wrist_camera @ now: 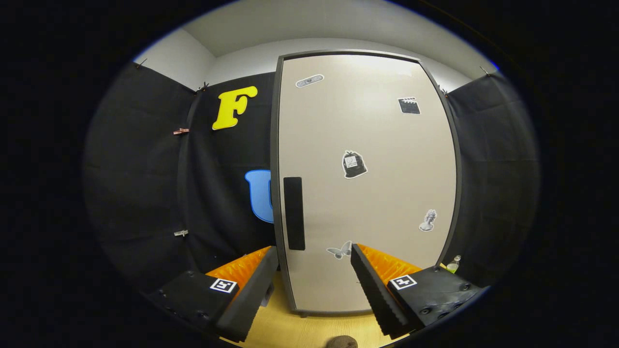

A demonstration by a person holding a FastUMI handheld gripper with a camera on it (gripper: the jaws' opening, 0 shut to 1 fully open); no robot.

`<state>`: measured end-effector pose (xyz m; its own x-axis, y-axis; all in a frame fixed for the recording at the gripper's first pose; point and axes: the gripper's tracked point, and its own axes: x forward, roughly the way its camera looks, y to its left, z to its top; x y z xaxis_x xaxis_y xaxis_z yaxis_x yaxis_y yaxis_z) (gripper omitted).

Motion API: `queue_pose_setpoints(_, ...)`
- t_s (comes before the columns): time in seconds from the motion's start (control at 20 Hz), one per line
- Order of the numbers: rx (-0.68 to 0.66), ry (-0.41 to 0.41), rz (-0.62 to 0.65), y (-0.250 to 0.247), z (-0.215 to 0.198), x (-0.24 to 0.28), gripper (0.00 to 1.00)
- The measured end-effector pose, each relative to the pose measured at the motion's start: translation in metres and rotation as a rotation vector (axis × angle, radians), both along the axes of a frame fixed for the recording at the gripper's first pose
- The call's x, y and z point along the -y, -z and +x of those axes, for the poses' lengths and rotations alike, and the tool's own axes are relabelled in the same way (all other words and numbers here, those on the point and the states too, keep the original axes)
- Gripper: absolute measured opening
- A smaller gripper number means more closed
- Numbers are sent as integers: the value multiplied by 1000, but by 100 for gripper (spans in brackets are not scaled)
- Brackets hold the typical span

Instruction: Open the shoe cabinet door, grab the shoes and put them into the shoe cabinet, then close the shoe cabinet door.

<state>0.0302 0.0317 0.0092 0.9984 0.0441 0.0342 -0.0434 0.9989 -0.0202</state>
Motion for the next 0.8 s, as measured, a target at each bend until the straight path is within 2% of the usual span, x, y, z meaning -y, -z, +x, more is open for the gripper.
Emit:
queue_pose_setpoints(0.3, 15, -18, 11, -3, 35, -20, 98)
queue_pose_setpoints(0.65, -24, 10, 1, 13, 106, -35, 98)
queue_pose_setpoints(0.8, -34, 34, 17, 18, 123, -31, 97)
